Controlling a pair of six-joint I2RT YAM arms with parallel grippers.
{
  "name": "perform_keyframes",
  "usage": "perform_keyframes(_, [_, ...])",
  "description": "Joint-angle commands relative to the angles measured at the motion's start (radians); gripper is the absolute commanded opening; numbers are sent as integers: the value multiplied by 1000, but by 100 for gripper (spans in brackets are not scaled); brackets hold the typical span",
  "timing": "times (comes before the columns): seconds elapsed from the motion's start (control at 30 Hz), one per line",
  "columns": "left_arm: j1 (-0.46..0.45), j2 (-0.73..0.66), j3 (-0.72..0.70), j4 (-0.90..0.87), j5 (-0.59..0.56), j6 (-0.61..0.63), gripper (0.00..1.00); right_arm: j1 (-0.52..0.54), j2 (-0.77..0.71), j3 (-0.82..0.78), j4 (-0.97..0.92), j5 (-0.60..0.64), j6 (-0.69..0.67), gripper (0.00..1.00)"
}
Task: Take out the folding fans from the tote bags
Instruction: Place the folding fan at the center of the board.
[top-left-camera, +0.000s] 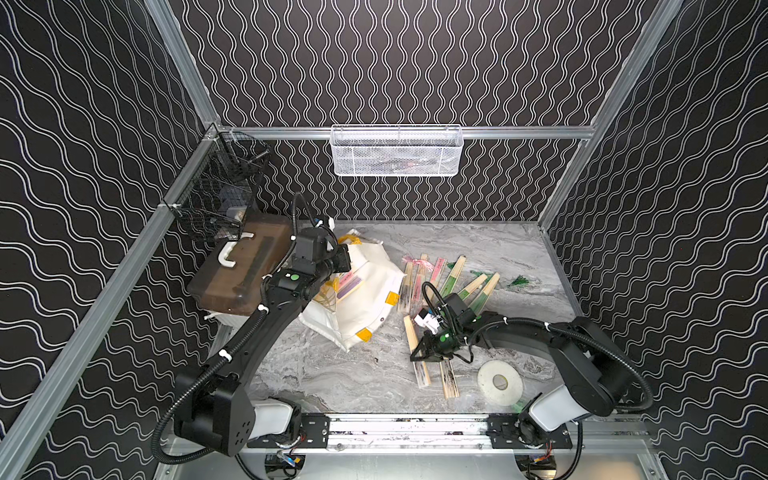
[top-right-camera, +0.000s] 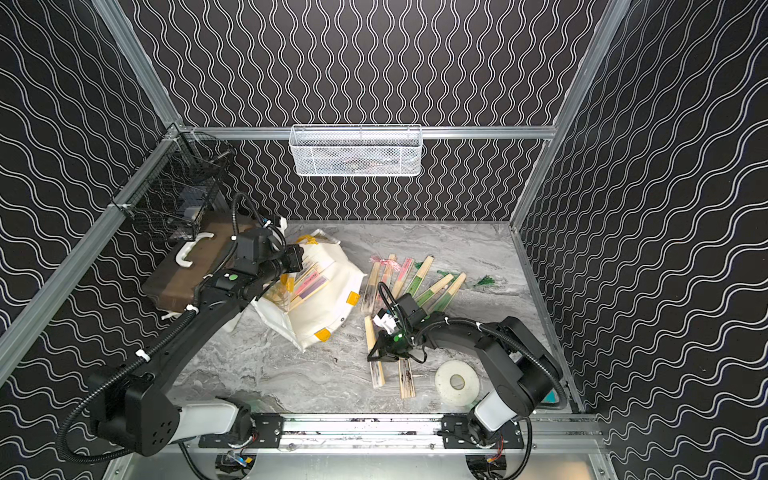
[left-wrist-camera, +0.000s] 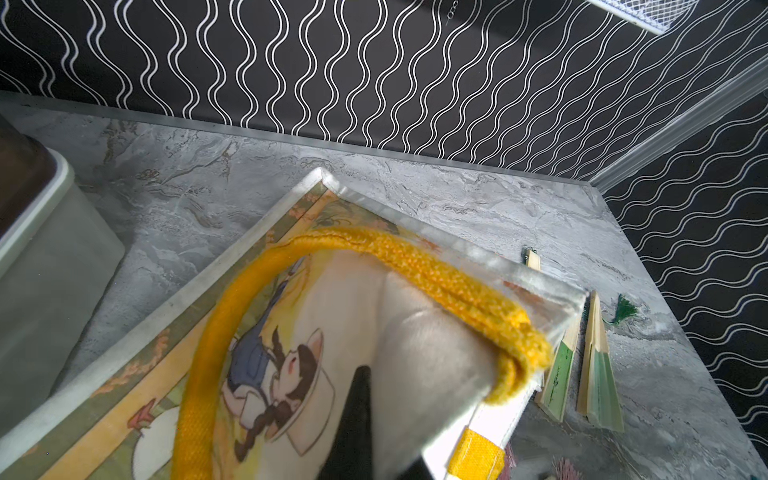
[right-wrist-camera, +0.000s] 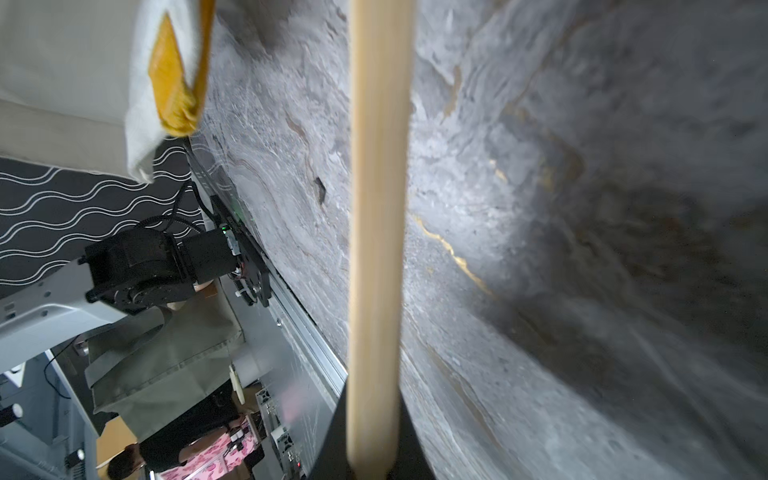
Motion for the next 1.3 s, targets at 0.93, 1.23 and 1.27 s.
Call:
perform_keyframes(0.93, [2, 11, -15, 91, 56, -26, 0, 10, -253, 81, -364, 379, -11, 43])
perform_keyframes(1.23, [2, 49, -13, 135, 39, -92, 0, 10, -241, 254, -114, 450, -41, 44])
perform_keyframes(1.27, [3, 49, -13, 140, 31, -95, 0, 10, -223, 265, -64, 437, -27, 44])
